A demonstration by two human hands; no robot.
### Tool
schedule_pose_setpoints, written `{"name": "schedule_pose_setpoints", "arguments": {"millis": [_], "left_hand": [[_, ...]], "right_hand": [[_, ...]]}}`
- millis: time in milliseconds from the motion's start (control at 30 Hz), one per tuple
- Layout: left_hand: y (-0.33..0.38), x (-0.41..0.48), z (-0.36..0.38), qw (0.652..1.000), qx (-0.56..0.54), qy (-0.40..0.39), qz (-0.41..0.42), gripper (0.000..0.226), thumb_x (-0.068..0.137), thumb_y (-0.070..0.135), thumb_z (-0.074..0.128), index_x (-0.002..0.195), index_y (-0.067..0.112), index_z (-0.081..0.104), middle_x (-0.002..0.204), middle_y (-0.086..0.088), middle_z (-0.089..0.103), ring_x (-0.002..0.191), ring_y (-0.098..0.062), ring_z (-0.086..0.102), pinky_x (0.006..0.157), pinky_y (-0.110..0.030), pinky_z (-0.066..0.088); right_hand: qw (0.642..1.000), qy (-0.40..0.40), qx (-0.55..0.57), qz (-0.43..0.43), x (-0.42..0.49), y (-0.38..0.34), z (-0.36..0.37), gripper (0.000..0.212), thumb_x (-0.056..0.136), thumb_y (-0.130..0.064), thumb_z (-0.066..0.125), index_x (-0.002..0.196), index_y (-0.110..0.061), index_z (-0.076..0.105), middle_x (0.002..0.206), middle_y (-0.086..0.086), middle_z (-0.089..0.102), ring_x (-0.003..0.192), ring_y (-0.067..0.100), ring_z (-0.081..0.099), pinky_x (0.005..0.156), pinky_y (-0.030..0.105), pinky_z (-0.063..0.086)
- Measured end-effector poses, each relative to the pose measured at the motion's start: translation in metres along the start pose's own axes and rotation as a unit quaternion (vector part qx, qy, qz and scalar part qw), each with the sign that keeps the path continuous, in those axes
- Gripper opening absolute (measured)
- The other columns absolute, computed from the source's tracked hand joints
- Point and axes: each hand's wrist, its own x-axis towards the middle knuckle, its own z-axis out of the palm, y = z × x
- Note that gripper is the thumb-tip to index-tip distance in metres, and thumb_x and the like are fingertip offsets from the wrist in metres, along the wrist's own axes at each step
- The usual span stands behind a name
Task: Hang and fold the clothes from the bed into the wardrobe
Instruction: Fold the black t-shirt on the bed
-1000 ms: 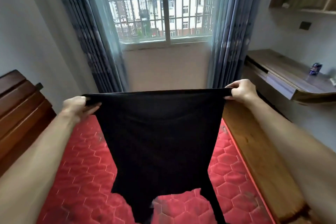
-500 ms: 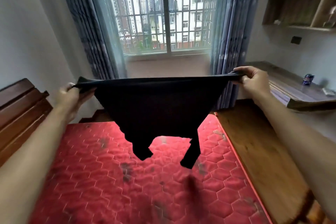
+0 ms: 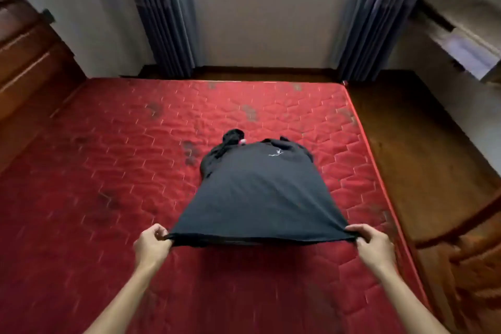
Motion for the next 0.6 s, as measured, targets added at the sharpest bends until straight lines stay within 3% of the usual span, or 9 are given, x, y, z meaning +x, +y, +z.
{"name": "schedule_pose_setpoints", "arguments": {"millis": [100,200,267,333,433,600], "left_hand": [[-0.08,-0.028,0.058,0.998,0.016,0.008,-0.059,0.031,0.069,-0.003,0.077,0.055,0.012,0.054,0.047,-0.005,0.055,0.055,-0.03,0.055,0.054,-0.035,0.035],[-0.165,-0.061,0.101,0.988,0.021,-0.005,-0.151,0.023,0.075,-0.001,0.071,0.06,0.009,0.057,0.041,-0.002,0.06,0.039,-0.024,0.06,0.04,-0.023,0.046],[-0.216,-0.085,0.12,0.982,0.07,-0.021,-0.172,0.016,0.078,0.003,0.068,0.065,0.007,0.059,0.042,-0.003,0.063,0.048,-0.024,0.065,0.05,-0.028,0.054],[-0.26,-0.11,0.132,0.971,0.133,-0.027,-0.196,0.009,0.078,0.005,0.064,0.07,0.01,0.062,0.042,0.0,0.064,0.058,-0.024,0.065,0.059,-0.03,0.051],[-0.309,-0.152,0.14,0.955,0.201,-0.046,-0.215,0.01,0.077,0.005,0.06,0.073,0.014,0.06,0.054,-0.002,0.068,0.065,-0.026,0.061,0.062,-0.032,0.048],[-0.341,-0.183,0.137,0.923,0.251,-0.148,-0.25,0.02,0.077,0.029,0.075,0.077,0.02,0.057,0.081,-0.005,0.068,0.077,-0.028,0.064,0.068,-0.032,0.049]], "right_hand": [[0.997,-0.031,-0.052,0.042,-0.024,0.086,0.058,0.041,0.076,0.013,0.059,0.086,-0.023,0.077,0.092,0.011,0.078,0.086,0.031,0.07,0.069,0.029,0.039],[0.992,-0.057,-0.079,0.077,-0.054,0.165,0.1,0.04,0.076,0.014,0.058,0.088,-0.018,0.078,0.093,0.012,0.078,0.088,0.033,0.07,0.071,0.03,0.04],[0.987,-0.082,-0.094,0.099,-0.076,0.216,0.117,0.042,0.077,0.012,0.058,0.088,-0.022,0.078,0.094,0.01,0.078,0.088,0.032,0.07,0.074,0.032,0.046],[0.981,-0.108,-0.104,0.127,-0.104,0.262,0.124,0.045,0.077,0.011,0.058,0.085,-0.029,0.076,0.096,0.007,0.078,0.089,0.031,0.07,0.081,0.036,0.052],[0.966,-0.149,-0.14,0.156,-0.151,0.316,0.122,0.046,0.078,0.01,0.059,0.081,-0.035,0.072,0.097,0.007,0.078,0.083,0.03,0.068,0.078,0.035,0.051],[0.945,-0.196,-0.174,0.193,-0.193,0.339,0.12,0.044,0.082,0.008,0.057,0.087,-0.033,0.073,0.107,0.01,0.076,0.101,0.034,0.066,0.09,0.038,0.05]]}}
